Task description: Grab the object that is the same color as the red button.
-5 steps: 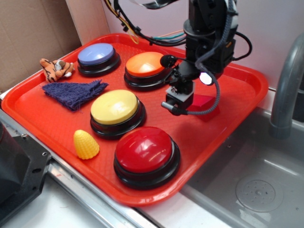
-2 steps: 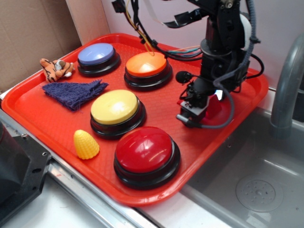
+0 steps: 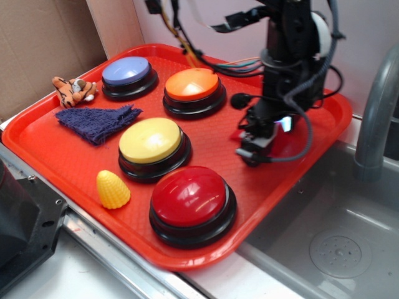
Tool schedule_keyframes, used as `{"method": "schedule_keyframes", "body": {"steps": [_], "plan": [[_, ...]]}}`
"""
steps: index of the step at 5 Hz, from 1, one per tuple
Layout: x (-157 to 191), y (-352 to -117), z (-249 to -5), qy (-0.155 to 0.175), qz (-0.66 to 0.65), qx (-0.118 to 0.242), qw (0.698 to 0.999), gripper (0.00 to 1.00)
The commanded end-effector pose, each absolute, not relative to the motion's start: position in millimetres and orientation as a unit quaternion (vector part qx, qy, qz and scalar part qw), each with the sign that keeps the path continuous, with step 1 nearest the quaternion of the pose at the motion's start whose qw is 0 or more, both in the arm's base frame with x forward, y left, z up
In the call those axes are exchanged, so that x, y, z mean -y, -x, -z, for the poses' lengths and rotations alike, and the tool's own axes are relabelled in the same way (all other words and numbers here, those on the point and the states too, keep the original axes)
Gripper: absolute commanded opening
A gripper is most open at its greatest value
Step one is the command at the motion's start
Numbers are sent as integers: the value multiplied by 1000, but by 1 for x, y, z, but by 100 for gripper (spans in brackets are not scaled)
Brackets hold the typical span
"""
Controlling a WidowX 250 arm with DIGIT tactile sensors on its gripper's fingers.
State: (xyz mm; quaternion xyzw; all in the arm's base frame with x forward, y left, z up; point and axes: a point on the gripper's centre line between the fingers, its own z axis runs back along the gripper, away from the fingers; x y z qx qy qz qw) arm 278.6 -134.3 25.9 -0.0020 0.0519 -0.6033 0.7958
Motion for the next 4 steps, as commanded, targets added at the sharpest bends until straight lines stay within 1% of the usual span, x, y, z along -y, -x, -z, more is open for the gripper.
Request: {"method": "schedule_keyframes", "body": {"steps": [1,2,3,4], "plan": [[103,-236,-151,-4,385,-1,923,0],[84,-205,-195,-21,266,22,963,0],[80,-187,-217,-37,143,49,988,0],[85,-181,-226,-62,18,83,994,0]]}}
